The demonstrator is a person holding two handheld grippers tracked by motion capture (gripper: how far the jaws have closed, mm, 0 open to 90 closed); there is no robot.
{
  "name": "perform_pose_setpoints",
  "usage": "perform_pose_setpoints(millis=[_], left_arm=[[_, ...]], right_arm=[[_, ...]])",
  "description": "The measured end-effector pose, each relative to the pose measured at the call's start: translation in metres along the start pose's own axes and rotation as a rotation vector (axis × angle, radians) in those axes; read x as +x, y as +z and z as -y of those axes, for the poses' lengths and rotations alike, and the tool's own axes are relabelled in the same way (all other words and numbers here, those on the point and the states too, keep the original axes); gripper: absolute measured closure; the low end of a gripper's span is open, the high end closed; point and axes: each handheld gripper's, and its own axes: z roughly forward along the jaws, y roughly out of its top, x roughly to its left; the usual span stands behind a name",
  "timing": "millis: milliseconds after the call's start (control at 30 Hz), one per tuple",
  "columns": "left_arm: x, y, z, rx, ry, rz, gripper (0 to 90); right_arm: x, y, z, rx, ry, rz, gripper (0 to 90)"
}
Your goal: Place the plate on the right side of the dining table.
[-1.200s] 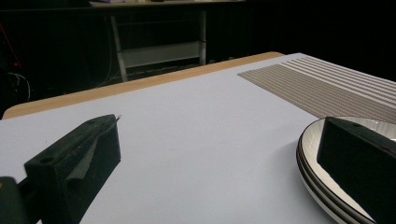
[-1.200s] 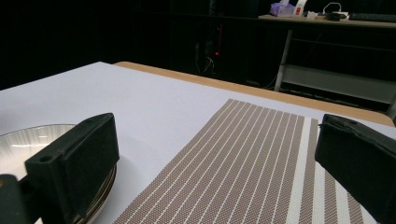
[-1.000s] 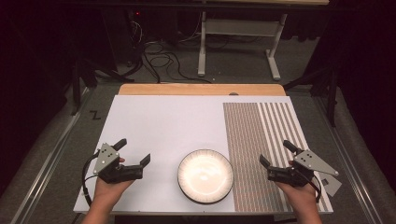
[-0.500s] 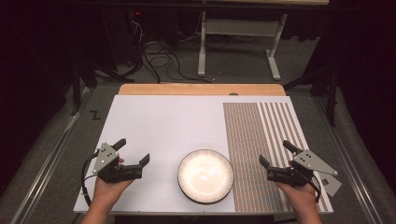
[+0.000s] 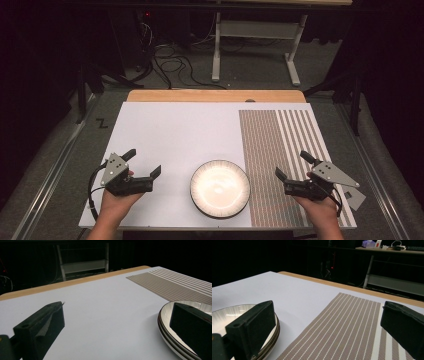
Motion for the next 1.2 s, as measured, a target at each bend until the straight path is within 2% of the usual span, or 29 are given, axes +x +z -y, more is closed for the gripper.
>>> perform_pose_setpoints(millis=[367,833,1200], left_arm=[[-0.002,0.002,0.0,0.02,0.008,0.014,0.4],[-0.006,0.004,0.0,0.036,0.027,0.029,2.5],[-0.01,0.006,0.001,0.043,0.054,0.034,6.7]], right_arm=[[0.013,0.007,-0.002,0.024,-0.027,-0.041,0.3],[0.035,0.018,-0.002,0.071,-0.033,-0.109,2.1],[0.042,0.025,0.001,0.097,-0.041,-0.145,5.2]])
